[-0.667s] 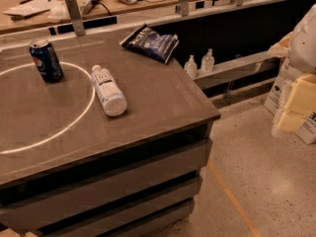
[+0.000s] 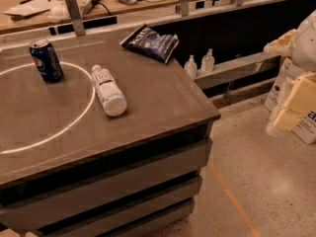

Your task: Pick blue plastic bottle

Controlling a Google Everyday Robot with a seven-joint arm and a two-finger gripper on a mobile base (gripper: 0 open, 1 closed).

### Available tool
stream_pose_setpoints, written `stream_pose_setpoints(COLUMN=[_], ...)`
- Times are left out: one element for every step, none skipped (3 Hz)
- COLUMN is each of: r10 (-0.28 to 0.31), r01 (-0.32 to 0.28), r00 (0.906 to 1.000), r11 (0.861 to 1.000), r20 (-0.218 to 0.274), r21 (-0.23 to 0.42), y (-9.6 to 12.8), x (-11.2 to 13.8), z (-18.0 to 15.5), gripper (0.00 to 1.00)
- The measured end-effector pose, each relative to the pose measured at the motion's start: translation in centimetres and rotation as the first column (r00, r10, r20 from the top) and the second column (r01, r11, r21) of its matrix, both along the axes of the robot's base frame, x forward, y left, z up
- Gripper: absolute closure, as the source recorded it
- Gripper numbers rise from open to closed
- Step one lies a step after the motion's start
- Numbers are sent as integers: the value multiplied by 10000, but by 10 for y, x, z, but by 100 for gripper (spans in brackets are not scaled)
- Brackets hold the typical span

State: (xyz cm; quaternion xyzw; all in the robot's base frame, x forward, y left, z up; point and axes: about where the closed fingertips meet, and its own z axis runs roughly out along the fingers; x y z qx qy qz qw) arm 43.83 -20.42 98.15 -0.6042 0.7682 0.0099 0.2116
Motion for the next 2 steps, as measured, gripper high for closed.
stream_pose_setpoints(r10=[404,389], r01=[-521,-742], r00=[9969,9942], r11=[9821,9227], r20=[678,1003], r21=[1811,3783], y=[16,46], x=[8,16], z=[-6,-16], gripper=[0,0])
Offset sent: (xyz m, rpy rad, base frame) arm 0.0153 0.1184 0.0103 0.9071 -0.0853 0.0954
